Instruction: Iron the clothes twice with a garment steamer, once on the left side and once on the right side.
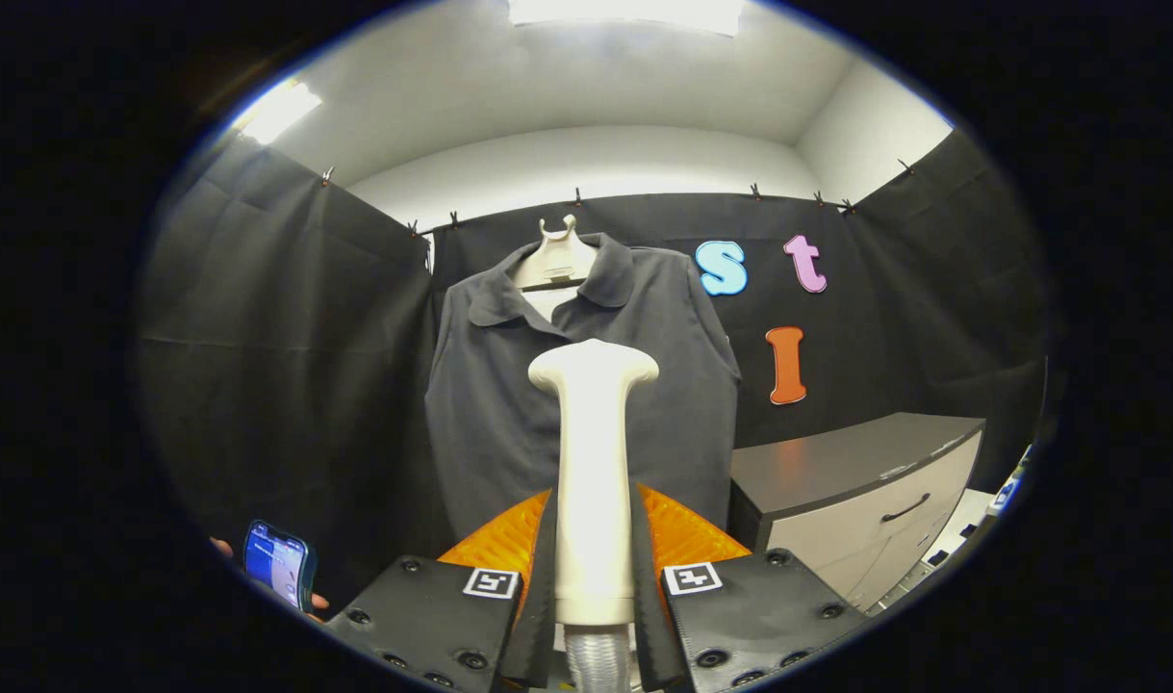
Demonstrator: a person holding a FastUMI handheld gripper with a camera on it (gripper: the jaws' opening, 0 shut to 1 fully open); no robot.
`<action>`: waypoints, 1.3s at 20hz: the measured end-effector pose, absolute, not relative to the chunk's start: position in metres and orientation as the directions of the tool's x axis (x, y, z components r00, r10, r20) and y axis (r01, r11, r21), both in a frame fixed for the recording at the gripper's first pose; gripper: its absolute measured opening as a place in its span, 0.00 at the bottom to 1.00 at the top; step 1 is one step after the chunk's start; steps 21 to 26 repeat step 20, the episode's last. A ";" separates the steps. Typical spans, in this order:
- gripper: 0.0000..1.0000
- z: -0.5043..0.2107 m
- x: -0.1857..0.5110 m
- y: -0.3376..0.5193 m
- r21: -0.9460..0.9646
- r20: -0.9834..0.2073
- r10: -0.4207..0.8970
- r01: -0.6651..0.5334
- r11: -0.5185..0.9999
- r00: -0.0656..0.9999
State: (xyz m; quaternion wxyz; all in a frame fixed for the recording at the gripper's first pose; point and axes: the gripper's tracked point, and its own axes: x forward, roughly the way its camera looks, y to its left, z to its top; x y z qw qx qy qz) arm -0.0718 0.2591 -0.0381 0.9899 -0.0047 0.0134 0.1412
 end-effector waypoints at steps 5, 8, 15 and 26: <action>0.41 -0.030 -0.085 0.200 -0.033 -0.036 0.237 -0.239 0.971 0.971; 0.41 -0.030 -0.095 0.175 -0.029 -0.042 0.236 -0.237 0.971 0.971; 0.41 -0.035 -0.113 0.154 -0.061 -0.055 0.275 -0.278 0.959 0.960; 0.41 -0.040 -0.125 0.149 -0.052 -0.066 0.302 -0.305 0.951 0.951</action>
